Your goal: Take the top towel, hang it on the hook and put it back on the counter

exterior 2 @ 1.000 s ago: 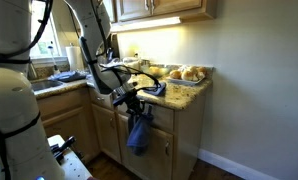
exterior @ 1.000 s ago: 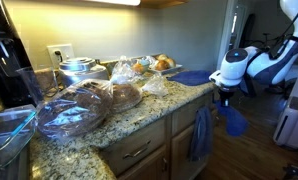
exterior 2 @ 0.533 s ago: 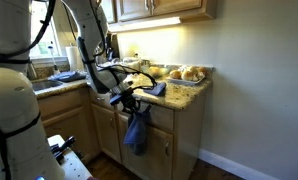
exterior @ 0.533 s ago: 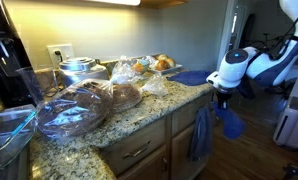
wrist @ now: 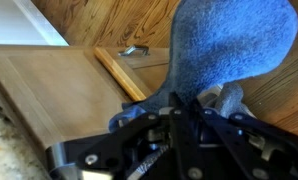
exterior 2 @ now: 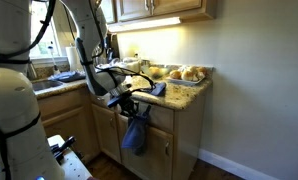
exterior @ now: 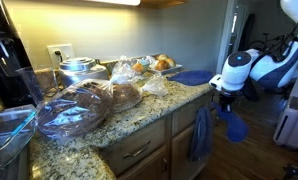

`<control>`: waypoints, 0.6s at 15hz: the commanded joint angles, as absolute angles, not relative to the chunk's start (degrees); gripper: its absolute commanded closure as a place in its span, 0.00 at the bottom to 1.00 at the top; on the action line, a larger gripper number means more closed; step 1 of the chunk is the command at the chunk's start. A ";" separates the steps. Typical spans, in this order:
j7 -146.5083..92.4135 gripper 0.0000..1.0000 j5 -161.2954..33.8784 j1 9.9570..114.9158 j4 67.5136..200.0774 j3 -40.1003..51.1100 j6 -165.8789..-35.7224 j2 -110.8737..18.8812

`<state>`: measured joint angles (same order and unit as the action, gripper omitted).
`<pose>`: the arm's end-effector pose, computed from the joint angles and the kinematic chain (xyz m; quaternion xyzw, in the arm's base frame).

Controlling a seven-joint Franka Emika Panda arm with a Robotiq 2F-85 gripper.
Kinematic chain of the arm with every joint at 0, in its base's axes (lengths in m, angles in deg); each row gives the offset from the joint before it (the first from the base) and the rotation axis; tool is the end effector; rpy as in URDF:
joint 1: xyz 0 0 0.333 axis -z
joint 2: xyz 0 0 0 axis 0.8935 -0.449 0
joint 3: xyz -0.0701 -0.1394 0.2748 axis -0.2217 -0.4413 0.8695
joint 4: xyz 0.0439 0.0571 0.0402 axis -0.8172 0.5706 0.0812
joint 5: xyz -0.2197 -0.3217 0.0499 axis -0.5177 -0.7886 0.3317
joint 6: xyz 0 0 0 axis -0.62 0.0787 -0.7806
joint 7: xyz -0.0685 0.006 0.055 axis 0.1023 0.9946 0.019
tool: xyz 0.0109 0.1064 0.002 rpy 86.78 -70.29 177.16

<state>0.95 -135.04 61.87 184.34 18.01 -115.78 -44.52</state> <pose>0.4279 0.1010 0.1696 0.8918 0.3726 0.0474 0.2521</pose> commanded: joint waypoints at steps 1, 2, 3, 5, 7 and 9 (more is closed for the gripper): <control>2.00 0.95 -136.46 62.34 187.39 17.02 -114.99 -42.44; 2.00 0.95 -136.49 62.40 187.60 16.77 -114.85 -42.37; 2.10 0.95 -136.60 62.40 187.71 16.45 -114.65 -42.25; 2.19 0.95 -136.61 62.45 187.87 15.80 -114.40 -41.94; 2.39 0.95 -136.81 62.43 187.88 15.08 -114.30 -41.46; 2.46 0.95 -136.81 62.23 187.80 14.50 -114.04 -40.73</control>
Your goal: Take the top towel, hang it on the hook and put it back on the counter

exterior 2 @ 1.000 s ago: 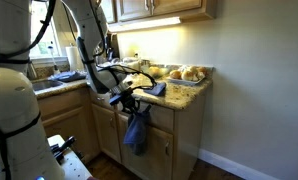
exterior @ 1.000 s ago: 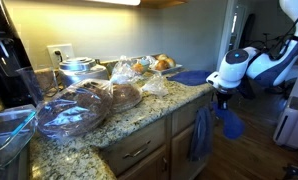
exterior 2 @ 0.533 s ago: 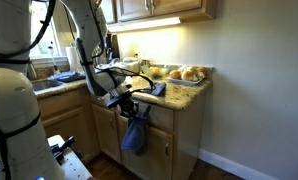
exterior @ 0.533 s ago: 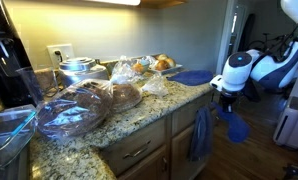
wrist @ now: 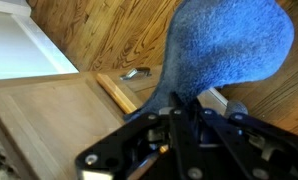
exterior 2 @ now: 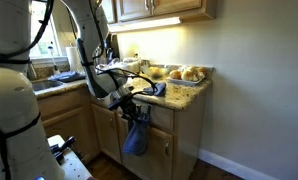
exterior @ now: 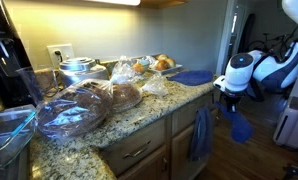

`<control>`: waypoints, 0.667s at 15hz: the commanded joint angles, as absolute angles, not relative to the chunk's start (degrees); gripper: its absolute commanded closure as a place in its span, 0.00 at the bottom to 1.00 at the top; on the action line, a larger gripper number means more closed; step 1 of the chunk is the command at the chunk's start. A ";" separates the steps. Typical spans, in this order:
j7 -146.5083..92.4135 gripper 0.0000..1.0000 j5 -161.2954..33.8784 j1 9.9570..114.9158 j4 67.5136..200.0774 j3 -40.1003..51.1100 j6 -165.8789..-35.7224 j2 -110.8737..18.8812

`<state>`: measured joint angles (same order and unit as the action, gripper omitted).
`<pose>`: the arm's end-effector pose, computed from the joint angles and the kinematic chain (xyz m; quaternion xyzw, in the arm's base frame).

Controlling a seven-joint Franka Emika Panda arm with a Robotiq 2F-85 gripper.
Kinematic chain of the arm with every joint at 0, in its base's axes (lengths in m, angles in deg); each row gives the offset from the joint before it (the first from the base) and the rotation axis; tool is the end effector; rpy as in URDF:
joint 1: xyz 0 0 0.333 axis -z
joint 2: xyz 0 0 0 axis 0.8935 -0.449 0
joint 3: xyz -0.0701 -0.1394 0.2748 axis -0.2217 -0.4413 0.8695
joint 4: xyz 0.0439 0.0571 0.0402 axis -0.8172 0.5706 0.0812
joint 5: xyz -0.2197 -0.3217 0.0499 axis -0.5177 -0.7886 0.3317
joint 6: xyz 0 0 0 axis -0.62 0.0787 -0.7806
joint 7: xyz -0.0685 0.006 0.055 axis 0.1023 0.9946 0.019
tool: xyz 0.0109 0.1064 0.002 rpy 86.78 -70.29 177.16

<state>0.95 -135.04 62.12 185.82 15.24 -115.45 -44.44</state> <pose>0.4211 0.0750 0.1620 0.8990 0.3528 0.0257 0.2582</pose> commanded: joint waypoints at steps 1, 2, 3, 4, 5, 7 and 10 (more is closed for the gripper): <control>2.47 0.95 -136.82 62.11 187.80 14.30 -113.92 -40.31; 2.52 0.95 -136.74 61.95 187.75 14.22 -113.69 -39.81; 2.48 0.95 -136.69 61.88 187.62 14.18 -113.68 -39.62; 2.40 0.95 -136.66 61.87 187.31 14.15 -113.81 -39.80; 2.30 0.95 -136.52 61.95 186.84 14.11 -114.10 -40.33; 2.40 0.95 -136.43 62.16 185.98 14.00 -114.87 -41.35; 2.18 0.95 -135.95 62.24 185.62 14.17 -115.90 -41.66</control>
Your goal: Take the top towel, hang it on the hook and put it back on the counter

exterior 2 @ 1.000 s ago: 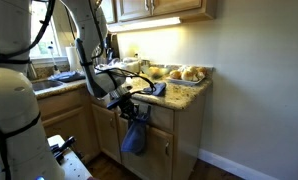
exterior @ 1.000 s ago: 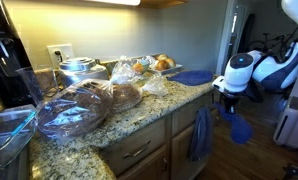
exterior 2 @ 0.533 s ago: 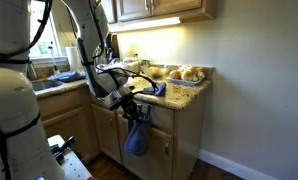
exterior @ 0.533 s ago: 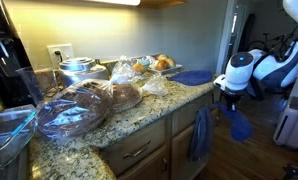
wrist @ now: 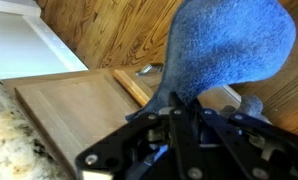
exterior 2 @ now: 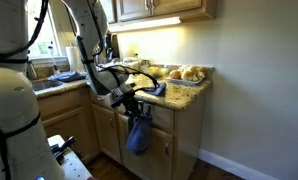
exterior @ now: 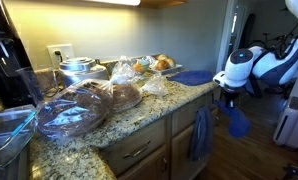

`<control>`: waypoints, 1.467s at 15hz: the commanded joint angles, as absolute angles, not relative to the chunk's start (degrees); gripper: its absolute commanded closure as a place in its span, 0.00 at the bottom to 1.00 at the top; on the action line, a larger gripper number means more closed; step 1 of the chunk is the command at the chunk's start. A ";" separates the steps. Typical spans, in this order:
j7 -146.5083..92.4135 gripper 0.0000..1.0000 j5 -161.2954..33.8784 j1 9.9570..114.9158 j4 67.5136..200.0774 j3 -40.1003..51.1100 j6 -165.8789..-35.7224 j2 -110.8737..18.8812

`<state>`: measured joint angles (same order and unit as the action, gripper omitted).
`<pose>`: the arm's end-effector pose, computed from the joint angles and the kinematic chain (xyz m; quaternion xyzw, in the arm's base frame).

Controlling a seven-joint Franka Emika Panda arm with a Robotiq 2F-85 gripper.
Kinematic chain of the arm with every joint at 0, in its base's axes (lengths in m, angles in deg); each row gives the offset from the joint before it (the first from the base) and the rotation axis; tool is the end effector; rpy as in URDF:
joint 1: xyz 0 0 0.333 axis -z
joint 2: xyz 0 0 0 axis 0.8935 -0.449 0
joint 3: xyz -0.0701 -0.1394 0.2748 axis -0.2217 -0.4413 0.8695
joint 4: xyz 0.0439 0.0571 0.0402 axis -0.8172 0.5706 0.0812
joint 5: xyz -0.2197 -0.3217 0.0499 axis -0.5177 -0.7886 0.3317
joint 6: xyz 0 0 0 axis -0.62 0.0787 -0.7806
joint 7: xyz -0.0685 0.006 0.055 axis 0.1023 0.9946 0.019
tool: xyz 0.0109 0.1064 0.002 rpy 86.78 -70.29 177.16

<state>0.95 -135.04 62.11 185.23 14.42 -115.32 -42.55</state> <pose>0.4320 0.0688 0.1786 0.9004 0.3405 0.0424 0.2675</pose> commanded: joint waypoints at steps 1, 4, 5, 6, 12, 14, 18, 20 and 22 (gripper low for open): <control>2.05 0.95 -135.77 62.23 185.61 14.27 -116.24 -41.79; 1.88 0.95 -135.59 62.09 185.26 14.50 -116.74 -42.67; 1.80 0.95 -135.54 62.02 185.27 14.68 -116.84 -42.75; 1.71 0.95 -135.54 61.92 185.33 14.90 -116.87 -42.81; 1.43 0.95 -135.51 61.84 184.10 15.61 -116.21 -45.78; 1.50 0.95 -135.63 62.13 183.22 15.36 -116.47 -47.05; 1.07 0.64 -135.22 62.54 181.27 15.00 -116.67 -48.80; 0.81 0.52 -134.91 62.41 181.38 14.99 -115.97 -48.19; 0.90 0.41 -134.88 62.36 182.08 14.95 -115.72 -46.82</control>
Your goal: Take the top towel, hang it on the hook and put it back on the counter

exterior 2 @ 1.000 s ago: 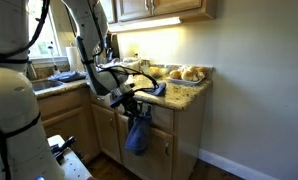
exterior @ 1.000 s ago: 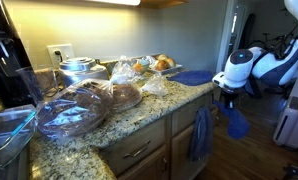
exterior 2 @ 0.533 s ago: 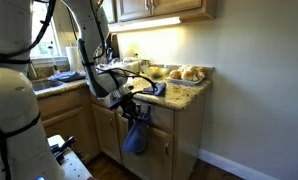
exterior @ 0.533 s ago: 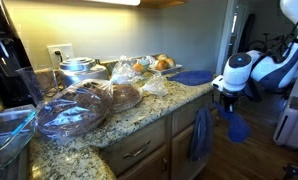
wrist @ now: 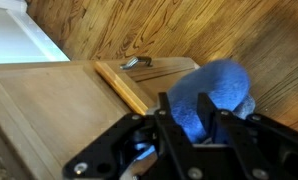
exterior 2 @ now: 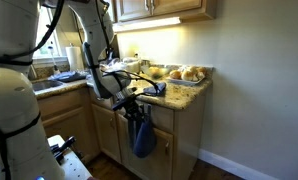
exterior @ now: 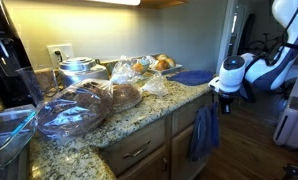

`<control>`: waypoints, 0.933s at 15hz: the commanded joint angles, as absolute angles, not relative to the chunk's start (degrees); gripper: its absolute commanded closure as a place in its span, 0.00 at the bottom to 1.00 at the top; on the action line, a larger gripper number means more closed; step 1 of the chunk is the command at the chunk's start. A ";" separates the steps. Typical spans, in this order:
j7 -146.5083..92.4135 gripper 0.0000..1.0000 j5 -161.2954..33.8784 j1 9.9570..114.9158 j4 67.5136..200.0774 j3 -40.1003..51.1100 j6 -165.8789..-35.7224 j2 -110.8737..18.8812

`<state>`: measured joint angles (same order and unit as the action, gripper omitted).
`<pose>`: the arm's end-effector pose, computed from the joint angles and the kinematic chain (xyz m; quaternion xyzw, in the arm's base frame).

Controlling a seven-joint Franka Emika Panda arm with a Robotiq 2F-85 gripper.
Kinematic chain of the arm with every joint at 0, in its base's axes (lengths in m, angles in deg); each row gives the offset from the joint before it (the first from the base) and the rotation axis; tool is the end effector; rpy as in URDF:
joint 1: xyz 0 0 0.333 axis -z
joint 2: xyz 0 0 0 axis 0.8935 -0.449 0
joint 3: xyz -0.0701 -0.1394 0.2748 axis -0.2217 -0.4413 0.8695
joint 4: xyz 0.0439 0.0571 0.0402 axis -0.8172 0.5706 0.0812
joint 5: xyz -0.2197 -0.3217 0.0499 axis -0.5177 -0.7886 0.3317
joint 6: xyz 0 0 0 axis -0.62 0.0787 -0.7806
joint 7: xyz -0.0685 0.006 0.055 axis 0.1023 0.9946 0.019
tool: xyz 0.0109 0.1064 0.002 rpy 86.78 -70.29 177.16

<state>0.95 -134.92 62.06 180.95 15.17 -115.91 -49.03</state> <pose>0.4456 0.0795 0.1502 0.9013 0.3510 0.0308 0.2520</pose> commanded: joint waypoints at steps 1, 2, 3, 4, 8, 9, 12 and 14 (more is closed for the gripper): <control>0.74 0.33 -134.78 62.43 182.48 15.00 -115.92 -46.17; 0.41 0.26 -134.52 62.47 183.07 15.14 -116.00 -45.34; -0.07 0.20 -133.75 62.45 183.45 15.30 -115.53 -44.78; -1.99 0.14 -131.99 62.65 184.05 15.72 -115.39 -44.08; -11.67 0.00 -120.29 62.03 187.09 15.31 -116.01 -40.04; -14.32 0.00 -116.63 62.01 187.94 15.41 -115.68 -38.81; -20.46 0.00 -108.45 61.38 190.84 15.10 -115.23 -33.64; -22.32 0.00 -105.38 61.12 192.71 14.71 -115.20 -29.94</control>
<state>-18.77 -109.88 61.85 187.13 15.48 -115.78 -38.42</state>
